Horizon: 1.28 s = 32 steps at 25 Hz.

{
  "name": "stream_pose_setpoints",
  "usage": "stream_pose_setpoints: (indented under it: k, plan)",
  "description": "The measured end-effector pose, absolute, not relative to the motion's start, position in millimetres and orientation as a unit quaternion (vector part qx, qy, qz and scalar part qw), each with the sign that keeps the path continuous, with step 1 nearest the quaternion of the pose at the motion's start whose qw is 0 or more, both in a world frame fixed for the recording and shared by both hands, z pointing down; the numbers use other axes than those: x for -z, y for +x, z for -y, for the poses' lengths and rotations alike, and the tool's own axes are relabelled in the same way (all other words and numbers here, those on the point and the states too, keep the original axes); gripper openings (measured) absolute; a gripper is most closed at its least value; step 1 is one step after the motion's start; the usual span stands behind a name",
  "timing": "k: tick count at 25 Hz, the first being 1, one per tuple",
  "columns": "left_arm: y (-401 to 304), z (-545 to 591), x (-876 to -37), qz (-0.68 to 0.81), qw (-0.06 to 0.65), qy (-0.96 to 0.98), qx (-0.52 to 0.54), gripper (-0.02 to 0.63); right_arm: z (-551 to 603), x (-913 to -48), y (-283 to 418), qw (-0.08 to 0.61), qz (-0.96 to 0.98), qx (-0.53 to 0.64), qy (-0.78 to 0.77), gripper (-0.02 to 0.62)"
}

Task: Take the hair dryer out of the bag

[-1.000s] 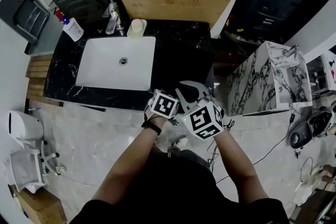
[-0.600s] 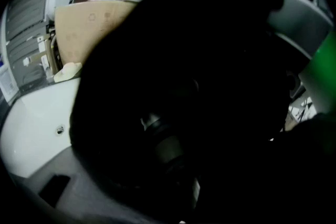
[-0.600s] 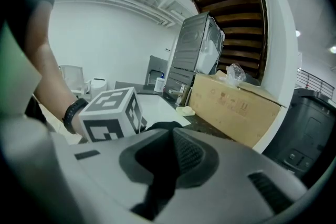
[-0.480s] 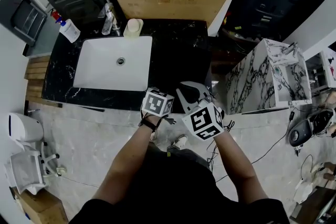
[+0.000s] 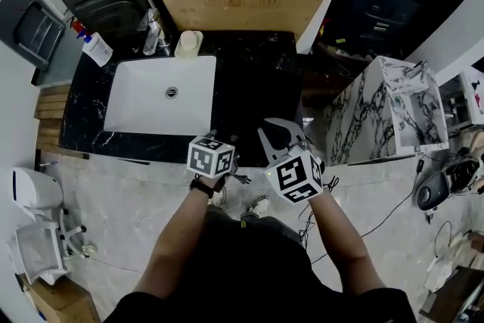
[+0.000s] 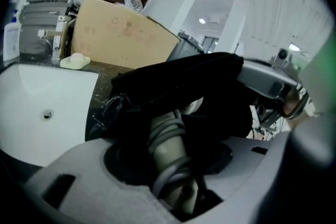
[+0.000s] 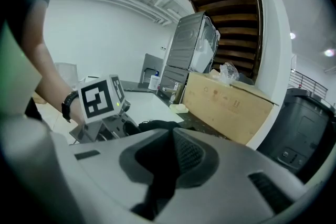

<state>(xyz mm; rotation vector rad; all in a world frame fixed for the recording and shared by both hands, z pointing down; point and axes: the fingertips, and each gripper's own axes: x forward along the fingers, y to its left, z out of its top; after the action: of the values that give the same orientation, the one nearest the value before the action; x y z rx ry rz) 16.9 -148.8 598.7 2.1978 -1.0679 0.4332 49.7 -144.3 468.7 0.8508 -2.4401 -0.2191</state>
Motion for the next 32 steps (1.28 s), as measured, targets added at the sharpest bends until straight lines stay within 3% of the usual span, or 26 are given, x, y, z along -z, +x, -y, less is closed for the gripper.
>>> stream_pose_setpoints:
  k: [7,32]
  plan:
    - [11.3,141.9,-585.3,0.395,0.350,0.843,-0.106,0.224,158.4,-468.6,50.2,0.276,0.899,0.101,0.326,0.034]
    - [-1.3,96.1,-539.8,0.281,0.304,0.907,-0.075,0.224,207.8,-456.4,54.7,0.277,0.895,0.087,0.340,0.034]
